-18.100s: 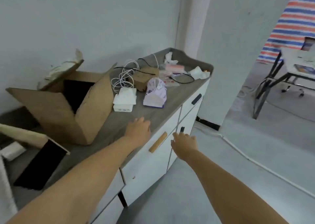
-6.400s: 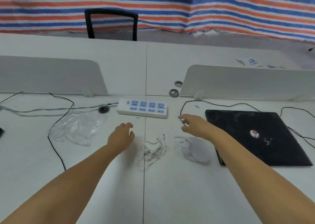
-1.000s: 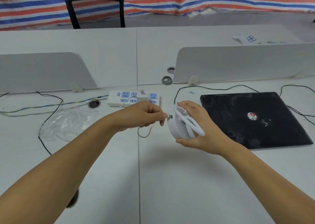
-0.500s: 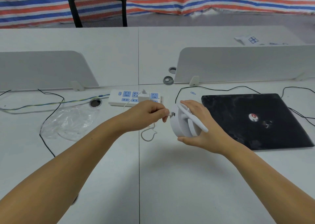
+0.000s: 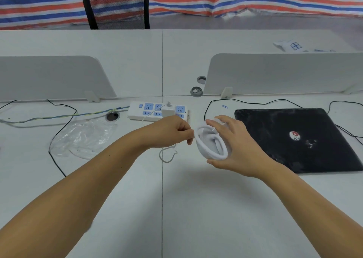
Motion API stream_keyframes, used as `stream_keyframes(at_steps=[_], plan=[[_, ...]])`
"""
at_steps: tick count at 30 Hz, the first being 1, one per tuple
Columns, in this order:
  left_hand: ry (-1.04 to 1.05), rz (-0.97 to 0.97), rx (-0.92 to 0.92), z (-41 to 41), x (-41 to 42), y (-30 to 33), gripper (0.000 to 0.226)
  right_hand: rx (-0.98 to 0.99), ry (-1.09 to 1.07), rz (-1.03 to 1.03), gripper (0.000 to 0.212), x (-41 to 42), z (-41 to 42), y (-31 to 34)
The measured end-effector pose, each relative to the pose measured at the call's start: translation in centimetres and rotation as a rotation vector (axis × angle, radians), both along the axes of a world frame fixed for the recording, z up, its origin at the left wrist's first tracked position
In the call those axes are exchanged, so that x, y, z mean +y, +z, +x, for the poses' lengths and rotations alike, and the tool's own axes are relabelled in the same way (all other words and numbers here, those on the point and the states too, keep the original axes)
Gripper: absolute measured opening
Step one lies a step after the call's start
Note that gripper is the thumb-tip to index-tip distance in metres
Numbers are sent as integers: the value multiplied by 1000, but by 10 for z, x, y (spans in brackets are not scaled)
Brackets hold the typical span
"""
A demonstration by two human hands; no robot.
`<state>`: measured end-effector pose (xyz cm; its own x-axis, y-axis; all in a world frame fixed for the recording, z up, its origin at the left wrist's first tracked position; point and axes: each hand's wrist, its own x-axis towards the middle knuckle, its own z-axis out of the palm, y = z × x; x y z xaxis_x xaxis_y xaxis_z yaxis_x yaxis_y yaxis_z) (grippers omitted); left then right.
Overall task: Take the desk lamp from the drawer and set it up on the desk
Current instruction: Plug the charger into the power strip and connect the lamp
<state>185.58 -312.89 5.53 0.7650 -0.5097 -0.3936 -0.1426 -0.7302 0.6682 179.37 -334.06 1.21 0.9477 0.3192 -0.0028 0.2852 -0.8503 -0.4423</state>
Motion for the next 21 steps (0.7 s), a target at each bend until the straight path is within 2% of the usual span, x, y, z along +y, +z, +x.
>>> stream_keyframes(at_steps=[1, 5, 12, 18, 21], plan=[[-1, 8, -7, 0, -1, -1, 53, -9, 0, -26, 94, 0, 0, 0], [-13, 34, -22, 0, -6, -6, 37, -55, 5, -87, 93, 0, 0, -1], [17, 23, -24, 2, -8, -20, 43, -64, -6, -111, 92, 4, 0, -1], [48, -30, 11, 5, -11, -51, 32, 46, -19, -205, 90, 4, 8, -16], [28, 23, -13, 7, -14, -81, 30, 159, -7, -273, 91, -3, 24, -42]])
